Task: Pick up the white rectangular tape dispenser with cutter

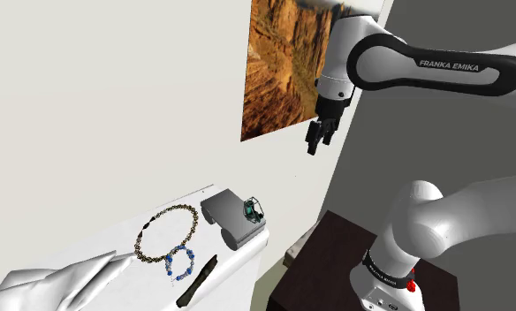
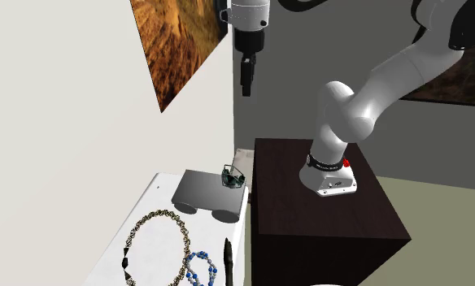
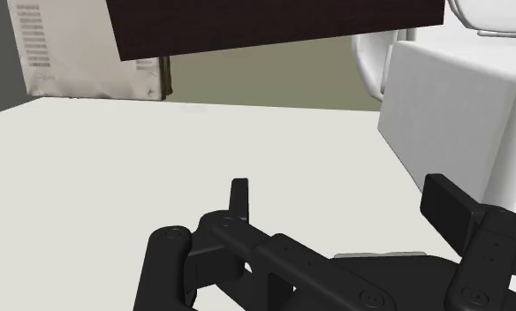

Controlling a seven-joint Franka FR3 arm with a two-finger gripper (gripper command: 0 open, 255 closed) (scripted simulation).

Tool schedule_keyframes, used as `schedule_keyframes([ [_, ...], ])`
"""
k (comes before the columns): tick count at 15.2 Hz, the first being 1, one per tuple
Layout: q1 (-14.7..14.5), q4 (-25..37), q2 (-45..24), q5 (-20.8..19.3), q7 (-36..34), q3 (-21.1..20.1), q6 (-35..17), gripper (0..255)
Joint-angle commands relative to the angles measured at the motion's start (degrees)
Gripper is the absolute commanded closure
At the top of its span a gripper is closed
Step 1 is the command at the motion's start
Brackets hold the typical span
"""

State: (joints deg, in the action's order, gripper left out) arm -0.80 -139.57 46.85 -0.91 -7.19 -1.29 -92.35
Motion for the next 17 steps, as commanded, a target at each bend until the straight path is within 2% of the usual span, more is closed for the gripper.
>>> schedule_keyframes([
  [1,0.0,0.0,0.0,0.0,0.0,0.0,0.0,0],
  [10,-3.62,3.44,-7.25,8.43,-13.37,-10.93,-3.67,0],
  [17,-4.99,9.83,-16.38,12.35,-23.56,-19.15,-7.16,0],
])
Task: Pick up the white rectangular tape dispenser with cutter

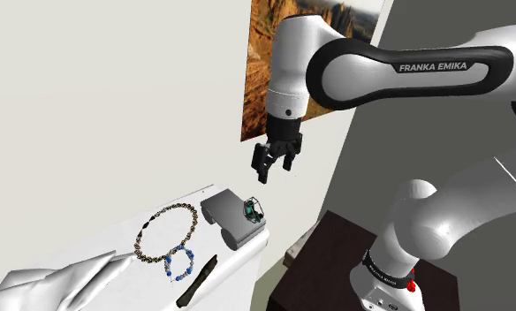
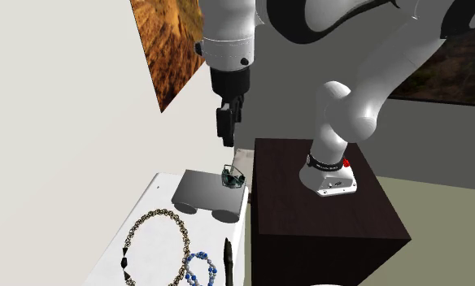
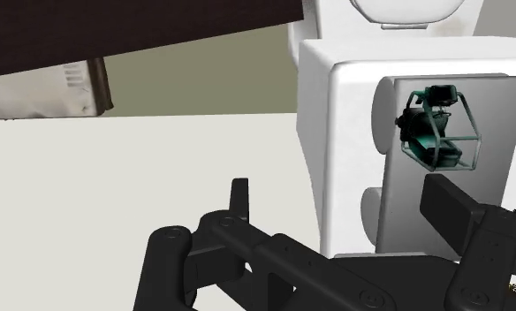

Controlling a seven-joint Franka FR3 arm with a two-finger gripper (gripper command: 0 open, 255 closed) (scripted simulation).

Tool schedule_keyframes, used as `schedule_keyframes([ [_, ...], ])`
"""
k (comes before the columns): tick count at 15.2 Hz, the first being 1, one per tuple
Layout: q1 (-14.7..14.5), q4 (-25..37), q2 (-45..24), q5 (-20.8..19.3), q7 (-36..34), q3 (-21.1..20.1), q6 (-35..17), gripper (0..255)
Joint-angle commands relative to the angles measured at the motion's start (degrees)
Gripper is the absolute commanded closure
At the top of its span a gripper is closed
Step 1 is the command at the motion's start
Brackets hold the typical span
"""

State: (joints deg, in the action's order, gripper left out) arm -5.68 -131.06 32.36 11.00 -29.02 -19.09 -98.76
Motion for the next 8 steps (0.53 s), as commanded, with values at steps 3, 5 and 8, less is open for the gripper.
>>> schedule_keyframes([
  [3,-0.29,5.02,-6.61,1.03,-6.22,-4.84,-2.18,0],
  [5,-0.35,7.81,-10.03,0.96,-9.33,-7.14,-3.07,0],
  [8,-0.44,6.4,-10.17,1.06,-9.32,-7.37,-4.62,0],
])
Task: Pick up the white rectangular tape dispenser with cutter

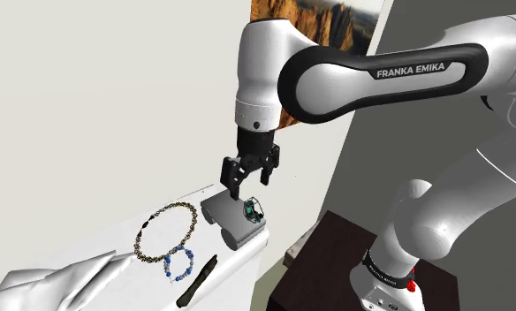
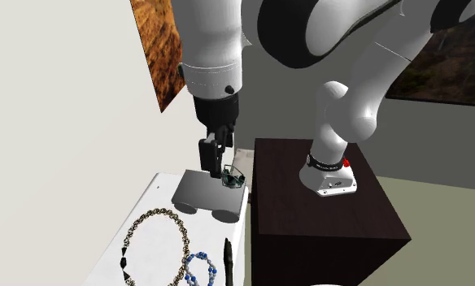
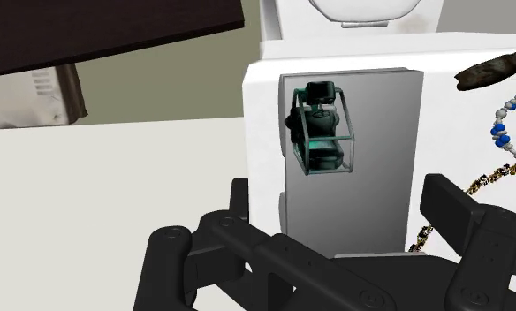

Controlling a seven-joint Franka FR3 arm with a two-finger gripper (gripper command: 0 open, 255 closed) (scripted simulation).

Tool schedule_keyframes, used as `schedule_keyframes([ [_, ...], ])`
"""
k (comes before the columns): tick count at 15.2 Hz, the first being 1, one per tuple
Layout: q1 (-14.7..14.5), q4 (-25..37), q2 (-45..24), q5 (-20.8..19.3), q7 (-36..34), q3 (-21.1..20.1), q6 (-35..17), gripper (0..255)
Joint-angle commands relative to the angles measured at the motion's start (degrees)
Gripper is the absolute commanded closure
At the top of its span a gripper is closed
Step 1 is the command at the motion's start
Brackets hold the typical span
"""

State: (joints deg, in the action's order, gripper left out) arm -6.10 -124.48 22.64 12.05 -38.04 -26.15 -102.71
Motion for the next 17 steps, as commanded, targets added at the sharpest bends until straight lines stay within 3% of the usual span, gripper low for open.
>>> schedule_keyframes([
  [1,-0.05,-0.9,-0.5,0.06,-0.27,-0.41,-1.44,0],
  [7,-0.17,-4.04,-0.95,0.28,-0.16,-0.93,-5.01,0],
  [8,-0.18,-4.0,-0.95,0.28,-0.19,-0.95,-4.98,255],
  [17,-0.17,-4.03,-0.95,0.28,-0.16,-0.94,-5.01,255],
])
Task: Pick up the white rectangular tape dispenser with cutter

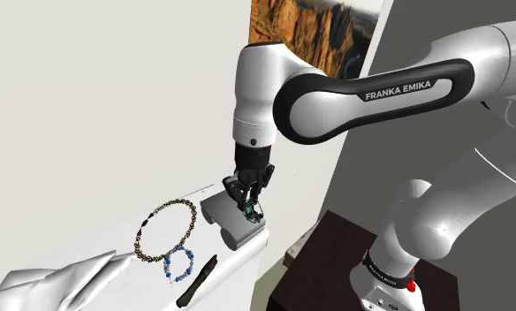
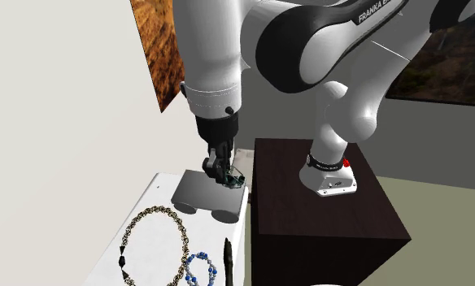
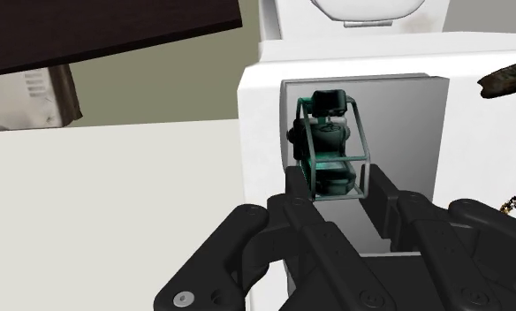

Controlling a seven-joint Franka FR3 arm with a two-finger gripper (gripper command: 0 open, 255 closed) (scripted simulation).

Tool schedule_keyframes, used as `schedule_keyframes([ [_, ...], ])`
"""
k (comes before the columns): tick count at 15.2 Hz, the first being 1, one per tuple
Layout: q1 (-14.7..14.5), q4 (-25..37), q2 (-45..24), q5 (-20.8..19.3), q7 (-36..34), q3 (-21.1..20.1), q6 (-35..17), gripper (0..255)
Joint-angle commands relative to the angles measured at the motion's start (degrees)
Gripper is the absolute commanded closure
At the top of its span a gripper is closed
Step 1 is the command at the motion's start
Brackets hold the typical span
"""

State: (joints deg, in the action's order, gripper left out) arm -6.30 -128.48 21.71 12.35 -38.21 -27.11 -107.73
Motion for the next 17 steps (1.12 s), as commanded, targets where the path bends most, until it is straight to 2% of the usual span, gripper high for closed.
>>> schedule_keyframes([
  [1,0.05,0.63,0.11,-0.06,-0.01,0.15,0.78,255],
  [15,0.55,11.12,0.35,-0.9,-0.59,1.47,11.53,255],
  [17,0.56,11.25,0.35,-0.91,-0.6,1.48,11.65,255],
])
